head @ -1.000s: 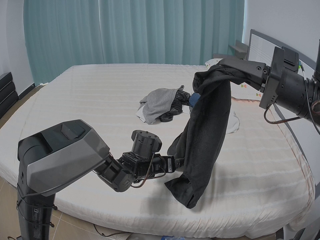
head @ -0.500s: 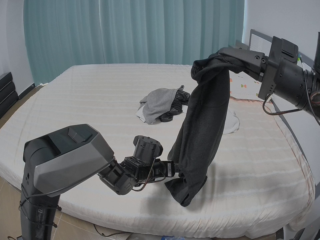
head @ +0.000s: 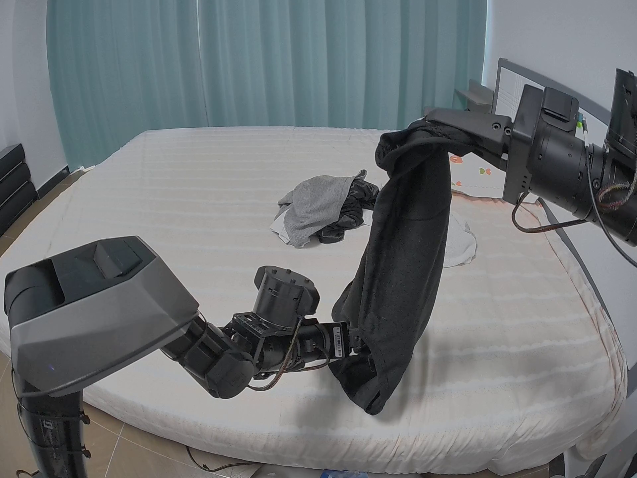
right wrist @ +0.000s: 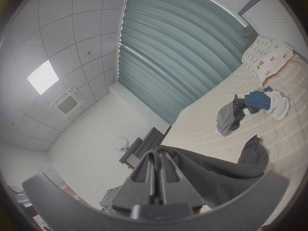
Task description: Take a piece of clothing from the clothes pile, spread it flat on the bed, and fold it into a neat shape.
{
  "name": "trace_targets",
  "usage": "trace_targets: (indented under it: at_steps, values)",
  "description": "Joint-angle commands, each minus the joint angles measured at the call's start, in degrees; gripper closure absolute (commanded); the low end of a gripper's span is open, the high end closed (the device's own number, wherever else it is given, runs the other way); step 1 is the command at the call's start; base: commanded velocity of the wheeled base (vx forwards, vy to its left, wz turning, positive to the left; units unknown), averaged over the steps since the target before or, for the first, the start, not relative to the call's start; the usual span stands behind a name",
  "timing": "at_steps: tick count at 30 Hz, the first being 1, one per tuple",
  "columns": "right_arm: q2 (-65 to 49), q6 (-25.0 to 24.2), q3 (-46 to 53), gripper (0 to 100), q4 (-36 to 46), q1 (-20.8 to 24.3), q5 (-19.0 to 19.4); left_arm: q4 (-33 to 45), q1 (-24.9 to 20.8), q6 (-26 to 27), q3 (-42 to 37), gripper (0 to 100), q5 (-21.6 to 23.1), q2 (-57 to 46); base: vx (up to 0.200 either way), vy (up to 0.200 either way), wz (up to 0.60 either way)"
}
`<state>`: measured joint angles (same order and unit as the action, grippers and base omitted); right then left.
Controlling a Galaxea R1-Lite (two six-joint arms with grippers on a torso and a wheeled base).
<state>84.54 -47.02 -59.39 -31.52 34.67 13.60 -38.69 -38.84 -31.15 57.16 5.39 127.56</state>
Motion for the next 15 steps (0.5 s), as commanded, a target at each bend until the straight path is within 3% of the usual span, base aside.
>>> trace_targets:
  at_steps: [1, 7, 15]
  values:
    - [-0.7, 0.0, -0.9, 100, 0.0, 0.1, 0.0, -0.2, -1.1, -0.8, 2.9, 0, -0.4, 1.2, 0.000, 0.000, 0.00]
    - [-2.2, 0.0, -1.2, 100, -0.1, 0.3, 0.0, 0.1, 0.1, -2.3, 5.9, 0, -1.1, 3.0, 0.000, 0.000, 0.00]
    - [-2.5, -0.1, -1.1, 100, -0.1, 0.0, 0.0, 1.0, 2.0, -9.6, 16.7, 0, -4.9, 10.9, 0.000, 0.000, 0.00]
